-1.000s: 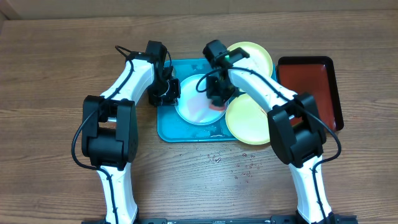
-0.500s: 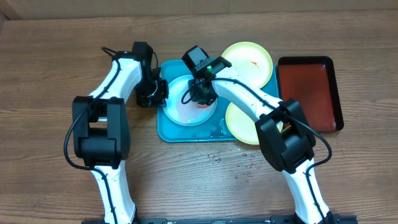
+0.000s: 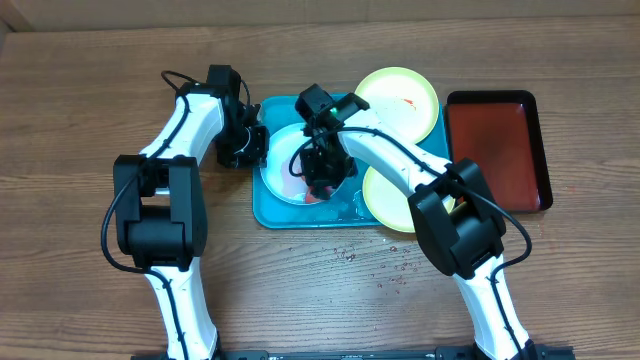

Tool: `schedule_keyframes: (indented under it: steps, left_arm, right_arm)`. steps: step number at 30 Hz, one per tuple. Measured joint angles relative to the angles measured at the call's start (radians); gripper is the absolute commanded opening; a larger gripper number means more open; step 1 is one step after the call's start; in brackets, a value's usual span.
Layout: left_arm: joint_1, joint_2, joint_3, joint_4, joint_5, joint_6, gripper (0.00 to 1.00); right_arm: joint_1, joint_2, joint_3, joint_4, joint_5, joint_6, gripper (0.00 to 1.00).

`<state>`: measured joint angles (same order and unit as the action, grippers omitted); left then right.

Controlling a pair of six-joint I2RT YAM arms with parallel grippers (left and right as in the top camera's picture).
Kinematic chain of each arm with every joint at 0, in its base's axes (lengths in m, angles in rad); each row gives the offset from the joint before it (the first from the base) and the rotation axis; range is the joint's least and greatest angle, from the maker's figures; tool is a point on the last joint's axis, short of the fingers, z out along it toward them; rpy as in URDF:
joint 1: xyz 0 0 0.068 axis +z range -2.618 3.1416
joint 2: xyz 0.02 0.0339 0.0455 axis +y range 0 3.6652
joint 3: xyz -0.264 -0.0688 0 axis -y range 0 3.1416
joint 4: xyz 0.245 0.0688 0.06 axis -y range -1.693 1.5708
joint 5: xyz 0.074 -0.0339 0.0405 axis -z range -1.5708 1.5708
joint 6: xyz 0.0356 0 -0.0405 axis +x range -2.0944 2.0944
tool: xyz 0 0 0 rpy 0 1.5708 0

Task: Clean dirty plates on tray and stack at the side
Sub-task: 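Scrub the white plate with the sponge while left gripper holds it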

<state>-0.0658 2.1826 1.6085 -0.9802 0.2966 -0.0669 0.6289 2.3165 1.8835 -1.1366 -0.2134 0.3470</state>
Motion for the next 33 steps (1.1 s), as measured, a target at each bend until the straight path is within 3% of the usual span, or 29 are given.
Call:
schedule_keyframes:
  steps: [9, 19, 29, 33]
  left_arm:
    - [-0.004, 0.0, 0.0, 0.015, 0.004, 0.0, 0.04]
    - [-0.004, 0.0, 0.0, 0.019, 0.008, 0.003, 0.04]
    - [-0.004, 0.0, 0.0, 0.021, 0.008, 0.011, 0.04]
    - [-0.004, 0.0, 0.0, 0.023, 0.008, 0.011, 0.04]
  right_arm:
    - [-0.001, 0.0, 0.0, 0.111, 0.209, 0.0, 0.04]
    - [-0.012, 0.0, 0.0, 0.322, 0.116, 0.0, 0.04]
    - [-0.006, 0.001, 0.0, 0.172, -0.05, -0.043, 0.04]
    - [0.002, 0.001, 0.0, 0.095, 0.003, -0.063, 0.04]
